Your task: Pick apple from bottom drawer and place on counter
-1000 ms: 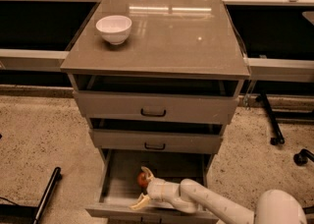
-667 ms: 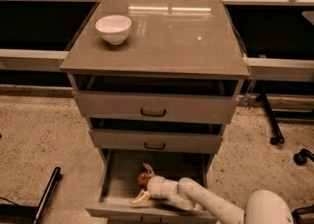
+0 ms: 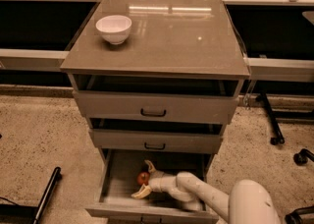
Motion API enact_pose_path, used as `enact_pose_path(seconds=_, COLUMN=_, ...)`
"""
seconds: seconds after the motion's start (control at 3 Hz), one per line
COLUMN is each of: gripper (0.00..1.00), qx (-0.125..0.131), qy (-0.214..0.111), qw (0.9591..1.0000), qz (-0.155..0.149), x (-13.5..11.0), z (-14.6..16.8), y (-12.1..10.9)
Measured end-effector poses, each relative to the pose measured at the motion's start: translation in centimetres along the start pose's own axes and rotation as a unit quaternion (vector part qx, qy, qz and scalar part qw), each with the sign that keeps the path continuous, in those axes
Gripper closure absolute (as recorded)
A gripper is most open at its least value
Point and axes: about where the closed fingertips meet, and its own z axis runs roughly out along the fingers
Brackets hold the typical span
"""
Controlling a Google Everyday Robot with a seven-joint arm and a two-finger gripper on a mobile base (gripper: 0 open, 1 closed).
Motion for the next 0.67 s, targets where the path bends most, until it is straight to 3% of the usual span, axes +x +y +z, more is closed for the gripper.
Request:
enact_pose_path(seconds=0.33, gripper=0.00, qx=-0.016, qy=-0.002, qw=0.9991, qz=0.039, x=2.9, z=1.7, y=-0.6)
enact_pose_path(seconds=0.67, gripper=0.00, qx=-0.021, qy=-0.005, qw=0.9983, qz=0.054, x=4.0, z=2.4, y=-0.9)
